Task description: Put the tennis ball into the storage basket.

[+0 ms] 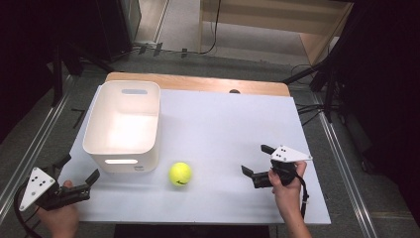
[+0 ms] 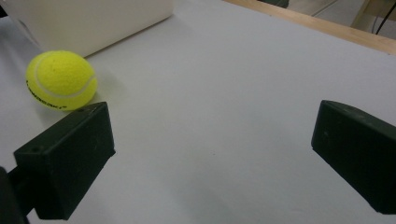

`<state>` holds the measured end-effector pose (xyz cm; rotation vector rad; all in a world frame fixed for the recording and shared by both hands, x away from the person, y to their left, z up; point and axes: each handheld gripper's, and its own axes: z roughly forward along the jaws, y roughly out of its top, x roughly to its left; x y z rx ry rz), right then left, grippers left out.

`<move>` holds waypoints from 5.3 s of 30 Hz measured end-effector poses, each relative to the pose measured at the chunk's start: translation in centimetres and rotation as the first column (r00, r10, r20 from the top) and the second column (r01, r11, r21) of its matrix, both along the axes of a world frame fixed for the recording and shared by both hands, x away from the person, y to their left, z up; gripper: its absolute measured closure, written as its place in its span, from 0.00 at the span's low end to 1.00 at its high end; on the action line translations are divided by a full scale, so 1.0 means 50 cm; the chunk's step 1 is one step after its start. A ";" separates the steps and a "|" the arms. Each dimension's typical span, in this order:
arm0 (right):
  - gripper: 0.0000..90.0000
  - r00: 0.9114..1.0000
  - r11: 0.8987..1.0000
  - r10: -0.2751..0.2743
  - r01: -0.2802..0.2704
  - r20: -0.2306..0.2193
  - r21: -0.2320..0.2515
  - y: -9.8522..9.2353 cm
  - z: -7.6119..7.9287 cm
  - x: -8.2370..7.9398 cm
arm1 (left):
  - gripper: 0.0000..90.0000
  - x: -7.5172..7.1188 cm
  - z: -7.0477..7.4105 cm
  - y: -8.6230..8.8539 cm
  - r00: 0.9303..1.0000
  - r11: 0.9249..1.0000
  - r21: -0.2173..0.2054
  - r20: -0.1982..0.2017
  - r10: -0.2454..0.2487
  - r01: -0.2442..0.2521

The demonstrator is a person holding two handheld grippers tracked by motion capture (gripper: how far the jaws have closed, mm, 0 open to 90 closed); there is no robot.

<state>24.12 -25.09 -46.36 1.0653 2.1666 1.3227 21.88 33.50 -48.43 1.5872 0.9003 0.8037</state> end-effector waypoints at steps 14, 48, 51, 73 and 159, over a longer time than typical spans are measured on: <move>0.00 0.999 0.999 0.048 -0.048 -0.010 -0.003 0.038 0.005 0.013 | 0.00 0.000 0.000 0.000 1.000 1.000 -0.002 0.000 -0.001 0.001; 0.00 0.990 0.990 0.137 -0.138 -0.020 -0.017 0.111 0.017 0.034 | 0.00 0.000 0.000 0.001 1.000 1.000 -0.012 0.003 -0.005 0.005; 0.00 0.989 0.989 0.145 -0.145 -0.021 -0.017 0.119 0.018 0.036 | 0.00 0.000 0.000 0.001 1.000 1.000 -0.007 0.001 -0.004 0.004; 0.00 0.977 0.976 0.208 -0.210 -0.048 -0.048 0.171 0.020 0.048 | 0.00 -0.001 0.001 0.003 1.000 1.000 -0.011 0.002 -0.004 0.004; 0.00 0.881 0.891 0.375 -0.429 -0.289 -0.149 0.388 -0.046 0.074 | 0.00 0.001 0.000 0.004 1.000 1.000 -0.022 0.004 -0.010 0.010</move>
